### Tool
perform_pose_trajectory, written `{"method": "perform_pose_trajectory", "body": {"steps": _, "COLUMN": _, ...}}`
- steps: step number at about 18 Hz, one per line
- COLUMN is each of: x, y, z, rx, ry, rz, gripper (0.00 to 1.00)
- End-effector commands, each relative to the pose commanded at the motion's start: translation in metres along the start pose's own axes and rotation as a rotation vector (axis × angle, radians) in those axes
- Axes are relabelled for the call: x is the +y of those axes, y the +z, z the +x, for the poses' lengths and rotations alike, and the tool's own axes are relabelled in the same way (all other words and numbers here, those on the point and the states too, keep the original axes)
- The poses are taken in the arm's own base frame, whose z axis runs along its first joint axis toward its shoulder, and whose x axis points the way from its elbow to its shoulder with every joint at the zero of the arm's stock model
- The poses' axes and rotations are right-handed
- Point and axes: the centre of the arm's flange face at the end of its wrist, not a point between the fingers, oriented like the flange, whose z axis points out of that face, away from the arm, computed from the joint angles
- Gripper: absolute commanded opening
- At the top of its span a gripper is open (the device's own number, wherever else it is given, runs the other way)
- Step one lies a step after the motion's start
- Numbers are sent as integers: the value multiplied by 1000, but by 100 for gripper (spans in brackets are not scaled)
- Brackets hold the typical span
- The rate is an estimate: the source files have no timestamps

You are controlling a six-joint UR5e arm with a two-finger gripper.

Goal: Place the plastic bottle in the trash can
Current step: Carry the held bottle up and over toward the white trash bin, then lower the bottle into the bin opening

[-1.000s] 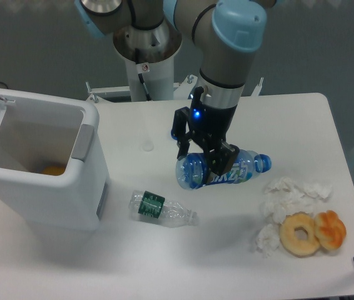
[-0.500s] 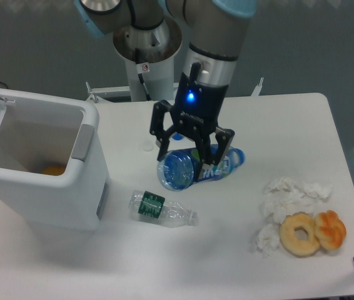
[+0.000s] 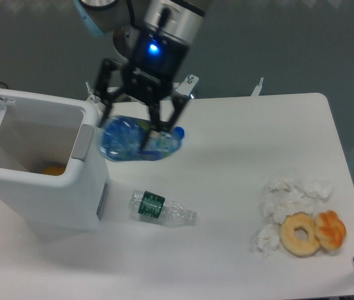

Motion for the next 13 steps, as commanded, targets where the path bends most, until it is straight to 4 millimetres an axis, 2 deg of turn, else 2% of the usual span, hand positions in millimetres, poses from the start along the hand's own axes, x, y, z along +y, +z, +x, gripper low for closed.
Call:
{"method": "perform_pose_trajectory", "body": {"steps": 7, "x": -11, "y": -26, "z": 41, "rx": 42, "ry": -6, "rz": 78, "gripper": 78}}
{"method": "perform_pose_trajectory", "body": {"steps": 13, "x": -16, "y": -27, "z": 59, "rx": 97, "ry": -7, "rz": 110, "gripper": 78}}
